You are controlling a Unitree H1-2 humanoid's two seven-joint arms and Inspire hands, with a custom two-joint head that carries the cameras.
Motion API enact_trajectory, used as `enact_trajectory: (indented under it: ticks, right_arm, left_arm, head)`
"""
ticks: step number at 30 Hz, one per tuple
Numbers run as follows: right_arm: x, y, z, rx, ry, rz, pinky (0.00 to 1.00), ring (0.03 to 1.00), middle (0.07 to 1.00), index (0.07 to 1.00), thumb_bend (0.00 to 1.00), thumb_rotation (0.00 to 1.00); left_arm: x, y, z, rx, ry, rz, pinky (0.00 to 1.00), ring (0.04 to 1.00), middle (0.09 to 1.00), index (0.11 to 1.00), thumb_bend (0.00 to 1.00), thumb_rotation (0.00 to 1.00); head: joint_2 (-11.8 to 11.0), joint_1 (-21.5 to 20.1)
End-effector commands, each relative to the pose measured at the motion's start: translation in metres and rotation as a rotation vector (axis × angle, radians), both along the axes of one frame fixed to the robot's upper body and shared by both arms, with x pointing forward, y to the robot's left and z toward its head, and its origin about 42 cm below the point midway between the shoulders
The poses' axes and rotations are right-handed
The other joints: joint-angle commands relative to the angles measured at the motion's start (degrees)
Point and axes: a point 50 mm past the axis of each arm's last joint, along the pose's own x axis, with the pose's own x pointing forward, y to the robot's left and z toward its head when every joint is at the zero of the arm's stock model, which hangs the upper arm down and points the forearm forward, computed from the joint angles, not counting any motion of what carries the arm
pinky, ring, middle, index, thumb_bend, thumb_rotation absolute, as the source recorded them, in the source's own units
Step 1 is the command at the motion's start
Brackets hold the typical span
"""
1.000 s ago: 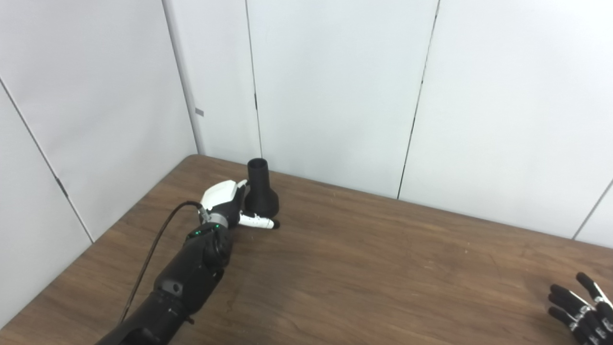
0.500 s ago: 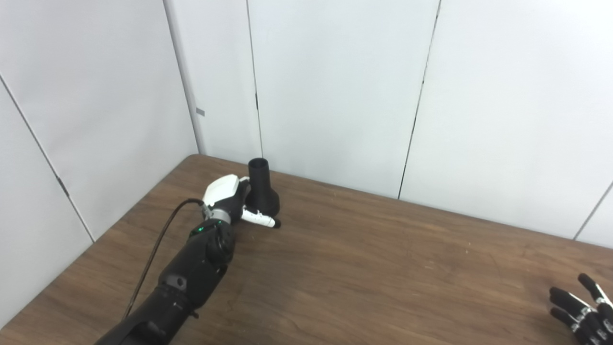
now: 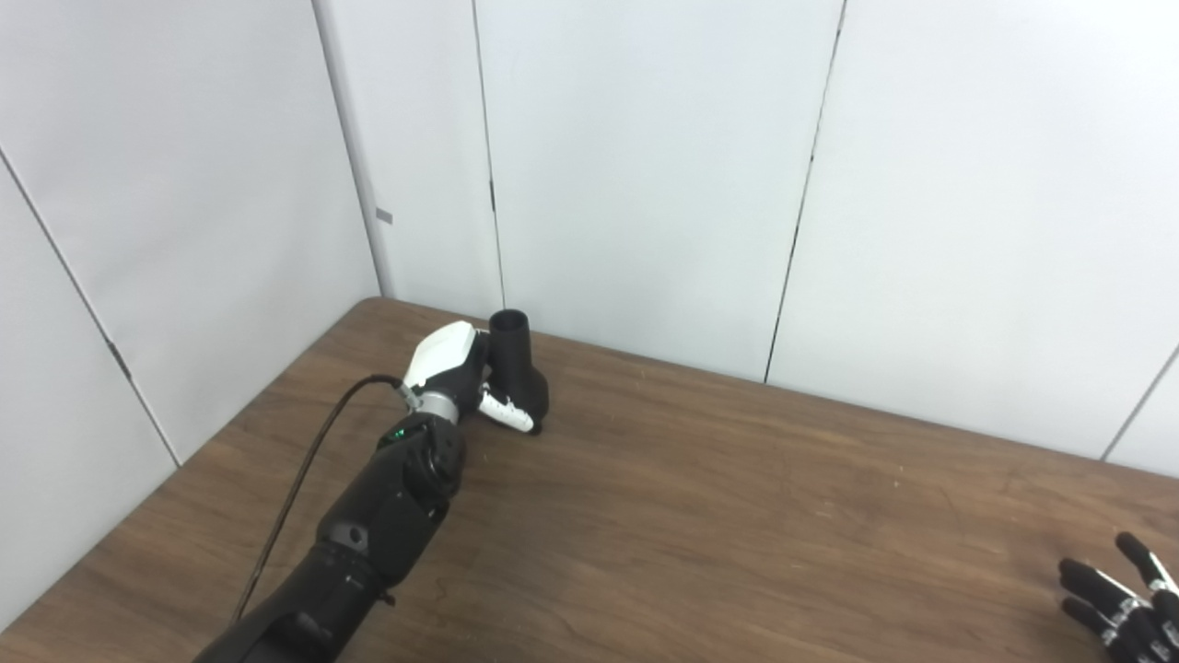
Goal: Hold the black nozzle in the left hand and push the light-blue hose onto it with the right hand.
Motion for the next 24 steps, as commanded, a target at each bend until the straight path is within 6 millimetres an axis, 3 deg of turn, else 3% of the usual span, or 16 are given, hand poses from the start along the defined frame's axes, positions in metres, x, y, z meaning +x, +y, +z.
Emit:
enact_trajectory:
  ticks: [1,12,24]
  right_arm:
    - [-0.013,-0.004,-0.019,-0.016,0.107,-0.013,0.84,0.845,0.784,0.973,0.79,1.00]
    - [-0.016,0.001,-0.014,-0.020,0.101,-0.019,0.84,0.838,0.779,0.972,0.78,1.00]
    - [-0.018,0.019,0.000,-0.026,0.087,-0.010,0.88,0.855,0.784,0.985,0.77,1.00]
  left_arm:
    - [0.004,0.006,0.019,0.039,-0.044,0.004,1.00,0.732,0.555,0.457,0.51,0.00]
    - [-0.009,-0.009,0.020,0.012,-0.065,-0.051,1.00,0.716,0.511,0.476,0.52,0.00]
    - [-0.056,-0.066,0.034,-0.074,-0.102,-0.293,1.00,0.792,0.546,0.444,0.51,0.00]
  head:
    - [0.1,0.1]
    - [1.2,-1.9]
    - [2.7,-5.4]
